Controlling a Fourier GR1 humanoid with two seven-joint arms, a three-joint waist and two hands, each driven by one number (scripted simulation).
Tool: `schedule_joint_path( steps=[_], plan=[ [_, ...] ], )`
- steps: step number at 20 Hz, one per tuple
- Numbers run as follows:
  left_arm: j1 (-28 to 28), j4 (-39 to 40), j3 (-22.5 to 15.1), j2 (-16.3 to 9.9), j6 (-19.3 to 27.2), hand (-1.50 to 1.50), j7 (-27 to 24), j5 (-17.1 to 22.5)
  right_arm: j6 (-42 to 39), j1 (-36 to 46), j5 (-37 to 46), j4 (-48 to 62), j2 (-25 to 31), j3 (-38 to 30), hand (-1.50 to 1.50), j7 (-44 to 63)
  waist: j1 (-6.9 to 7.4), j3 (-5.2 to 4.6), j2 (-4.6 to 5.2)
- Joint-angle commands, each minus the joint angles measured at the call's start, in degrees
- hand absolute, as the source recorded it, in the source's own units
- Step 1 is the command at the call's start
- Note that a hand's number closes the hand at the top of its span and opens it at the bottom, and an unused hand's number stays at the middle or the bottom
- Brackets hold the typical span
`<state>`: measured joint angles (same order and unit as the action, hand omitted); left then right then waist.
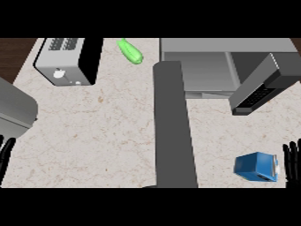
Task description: Pick up the milk, place it into the microwave and close the microwave
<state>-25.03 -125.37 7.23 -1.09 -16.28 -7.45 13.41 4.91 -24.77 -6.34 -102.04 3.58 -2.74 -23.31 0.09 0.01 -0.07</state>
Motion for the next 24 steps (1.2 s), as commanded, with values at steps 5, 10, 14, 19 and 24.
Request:
schedule_joint_path(
  steps=[5,10,14,19,24],
  plan=[
    [0.77,2.33,4.23,-1.08,-3.25,-1.5,-0.32,3.8,-4.32,3.25,0.96,9.66,1.32,-2.42,-1.5,-7.42,0.03,-0.01,0.03],
    [-1.48,-2.54,0.29,1.05,-1.1,-1.5,1.3,-0.55,-5.67,8.71,0.06,19.27,2.25,-6.06,-1.5,-12.15,0.16,0.02,0.05],
    [-1.87,-1.32,2.32,0.16,-3.23,-1.5,0.62,2.55,-2.67,11.78,1.43,18.21,1.17,-5.76,-1.5,-8.81,0.15,-0.01,0.03],
    [-2.63,-1.34,4.04,0.44,-3.91,-1.5,-0.59,4.36,0.72,11.2,3.25,26.25,0.67,-8.66,-1.5,-13.83,0.19,-0.01,0.02],
    [1.65,1.18,2.52,0.11,-2.64,-1.5,1.33,0.91,4.17,17.45,5.11,38.81,2.79,-12.76,-1.5,-18.78,0.12,0.02,0.12]
  ],
)
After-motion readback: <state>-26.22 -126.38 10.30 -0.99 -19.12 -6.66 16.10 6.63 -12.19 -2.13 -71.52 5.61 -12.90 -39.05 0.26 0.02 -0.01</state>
